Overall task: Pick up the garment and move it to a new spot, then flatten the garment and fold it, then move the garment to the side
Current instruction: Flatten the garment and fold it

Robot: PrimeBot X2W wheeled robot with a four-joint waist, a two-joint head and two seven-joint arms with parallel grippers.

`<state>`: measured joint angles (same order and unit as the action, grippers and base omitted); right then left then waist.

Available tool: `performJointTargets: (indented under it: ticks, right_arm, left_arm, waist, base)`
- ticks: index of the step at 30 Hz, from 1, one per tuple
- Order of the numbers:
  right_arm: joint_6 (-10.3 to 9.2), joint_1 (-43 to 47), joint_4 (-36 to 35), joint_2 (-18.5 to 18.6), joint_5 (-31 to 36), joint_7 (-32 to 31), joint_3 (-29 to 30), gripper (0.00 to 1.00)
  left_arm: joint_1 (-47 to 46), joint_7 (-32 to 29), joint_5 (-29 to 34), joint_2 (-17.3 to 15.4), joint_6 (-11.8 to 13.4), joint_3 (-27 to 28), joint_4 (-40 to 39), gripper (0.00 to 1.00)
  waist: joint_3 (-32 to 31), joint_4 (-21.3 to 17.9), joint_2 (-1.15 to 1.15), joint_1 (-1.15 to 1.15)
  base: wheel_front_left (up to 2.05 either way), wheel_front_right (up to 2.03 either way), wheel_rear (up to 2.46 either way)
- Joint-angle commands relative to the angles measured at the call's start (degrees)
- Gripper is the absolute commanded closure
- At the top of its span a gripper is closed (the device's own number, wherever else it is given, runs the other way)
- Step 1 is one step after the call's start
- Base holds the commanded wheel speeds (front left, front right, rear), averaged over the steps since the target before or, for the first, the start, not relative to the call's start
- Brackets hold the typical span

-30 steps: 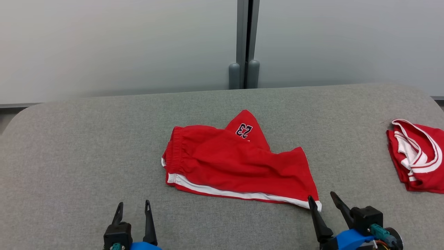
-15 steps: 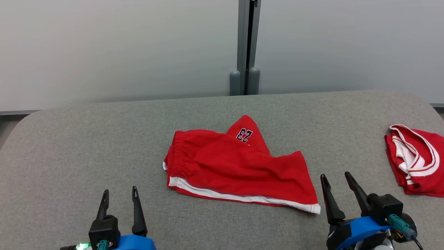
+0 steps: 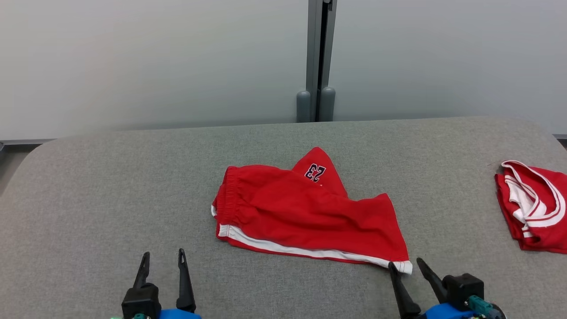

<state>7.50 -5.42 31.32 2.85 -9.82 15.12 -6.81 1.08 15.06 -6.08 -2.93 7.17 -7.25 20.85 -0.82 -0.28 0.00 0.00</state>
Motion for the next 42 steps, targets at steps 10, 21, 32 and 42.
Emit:
performJointTargets:
  ticks: [10,21,32,42]
  right_arm:
    - [-0.01,-2.5,6.5,0.2,-4.9,0.0,-0.6,0.00]
    - [-0.01,-3.2,5.0,0.1,-9.1,0.0,-0.3,0.55]
    - [-0.01,-3.0,3.9,0.2,-7.8,0.0,2.3,1.00]
    - [-0.01,-4.2,3.4,0.2,-3.2,0.0,4.5,1.00]
  left_arm:
    - [-1.1,0.1,-0.6,0.0,0.3,-1.4,0.9,0.00]
    - [-1.9,0.1,-1.5,0.1,0.8,-2.0,1.0,0.00]
    - [-3.1,0.1,-2.1,0.1,-1.0,-4.4,1.5,0.00]
    - [-6.3,0.1,-8.9,0.0,-7.9,-10.4,7.4,0.00]
  waist:
    - [2.7,1.7,0.00,0.00]
    - [4.1,1.4,0.00,0.00]
    - [4.9,-0.2,0.00,0.00]
    - [6.6,-2.6,0.00,0.00]
  base:
    - [0.00,0.00,0.00]
    - [0.00,0.00,0.00]
    - [0.00,0.00,0.00]
    - [0.00,0.00,0.00]
